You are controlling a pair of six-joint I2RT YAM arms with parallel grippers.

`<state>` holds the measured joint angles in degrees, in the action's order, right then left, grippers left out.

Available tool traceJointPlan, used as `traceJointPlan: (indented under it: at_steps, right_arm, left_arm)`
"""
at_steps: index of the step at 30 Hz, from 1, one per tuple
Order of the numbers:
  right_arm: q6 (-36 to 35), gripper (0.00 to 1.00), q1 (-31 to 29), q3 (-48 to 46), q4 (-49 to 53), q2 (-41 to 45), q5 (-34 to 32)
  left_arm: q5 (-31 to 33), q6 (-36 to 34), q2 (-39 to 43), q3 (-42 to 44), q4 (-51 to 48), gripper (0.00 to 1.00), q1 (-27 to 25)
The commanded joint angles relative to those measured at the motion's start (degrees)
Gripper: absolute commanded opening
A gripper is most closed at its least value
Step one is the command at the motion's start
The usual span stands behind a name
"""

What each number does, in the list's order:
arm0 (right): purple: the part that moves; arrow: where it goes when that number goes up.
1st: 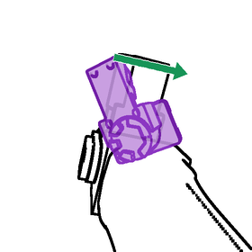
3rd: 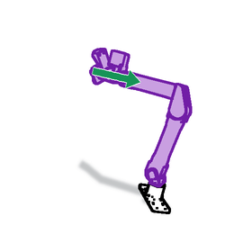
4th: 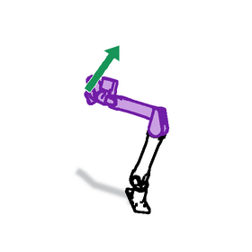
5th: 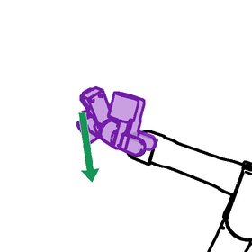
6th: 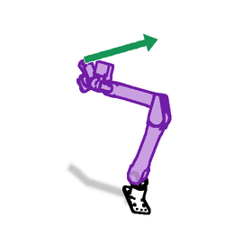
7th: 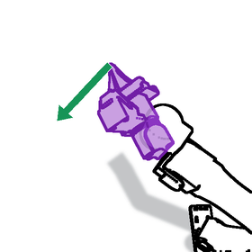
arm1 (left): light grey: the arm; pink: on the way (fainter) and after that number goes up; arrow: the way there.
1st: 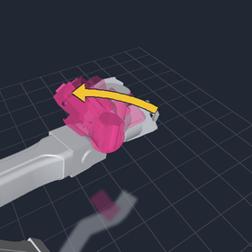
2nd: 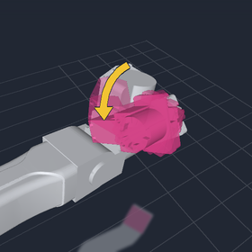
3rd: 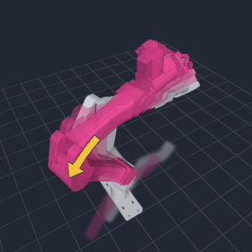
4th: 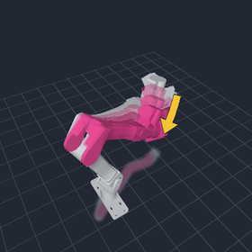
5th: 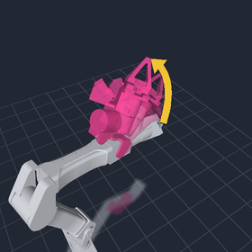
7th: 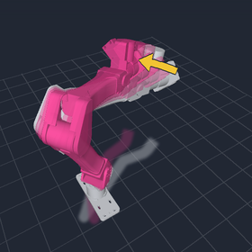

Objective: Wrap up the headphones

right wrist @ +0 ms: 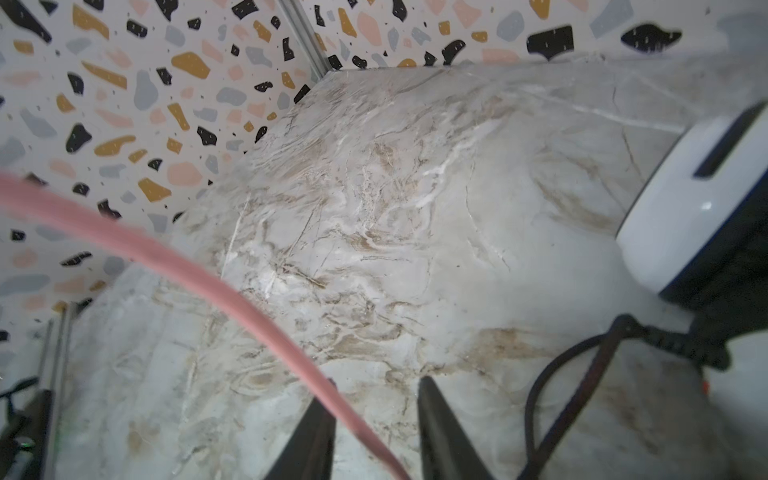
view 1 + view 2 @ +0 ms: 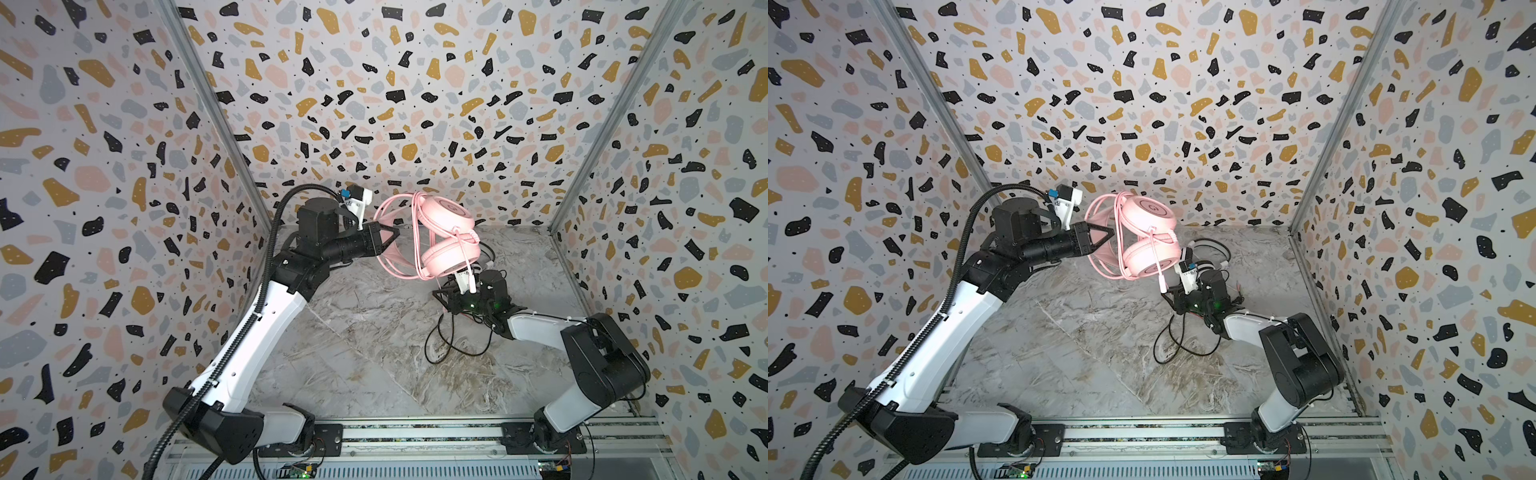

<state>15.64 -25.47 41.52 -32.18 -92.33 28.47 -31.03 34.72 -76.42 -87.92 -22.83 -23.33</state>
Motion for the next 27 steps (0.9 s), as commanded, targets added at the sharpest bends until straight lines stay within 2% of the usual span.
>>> traceJointPlan:
  at_steps: [1, 2, 4, 9, 13, 18, 23, 27]
  right_arm:
    - [-1.0, 0.12, -0.4, -0.1, 0.2, 1.4, -0.2]
    - [-1.3, 0.08, -0.5, -1.0, 0.4, 2.4, -0.5]
    - [-1.3, 0.07, -1.0, -3.1, 0.9, 5.0, -1.2]
    - [-1.9, 0.06, -5.3, -7.1, 7.7, 14.8, -6.9]
    - [-1.7, 0.06, -11.0, -9.5, 14.6, 22.5, -11.7]
    - [-2.5, 0.06, -21.0, -9.9, 26.2, 30.1, -19.2]
    - [-0.2, 0.06, -29.5, -8.8, 36.8, 39.2, -24.8]
    - [2.5, 0.06, -35.1, -7.1, 43.2, 42.9, -29.5]
  left_arm:
    - [-0.7, 1.2, 0.4, -3.0, 4.5, 0.00, 0.5]
    - [0.1, 1.1, 0.3, -3.0, 4.6, 0.00, 0.6]
    - [2.5, 1.4, -0.1, -2.9, 4.7, 0.00, 0.9]
    - [15.4, 3.8, 0.0, 0.0, 7.0, 0.00, 1.1]
    - [25.2, 8.0, 0.0, 3.9, 11.7, 0.00, 1.7]
    - [32.6, 11.5, 0.0, 6.0, 14.5, 0.00, 2.0]
    - [41.8, 8.5, 1.3, 8.3, 14.2, 0.00, 2.6]
    - [45.3, 7.2, 1.9, 10.4, 14.7, 0.00, 5.2]
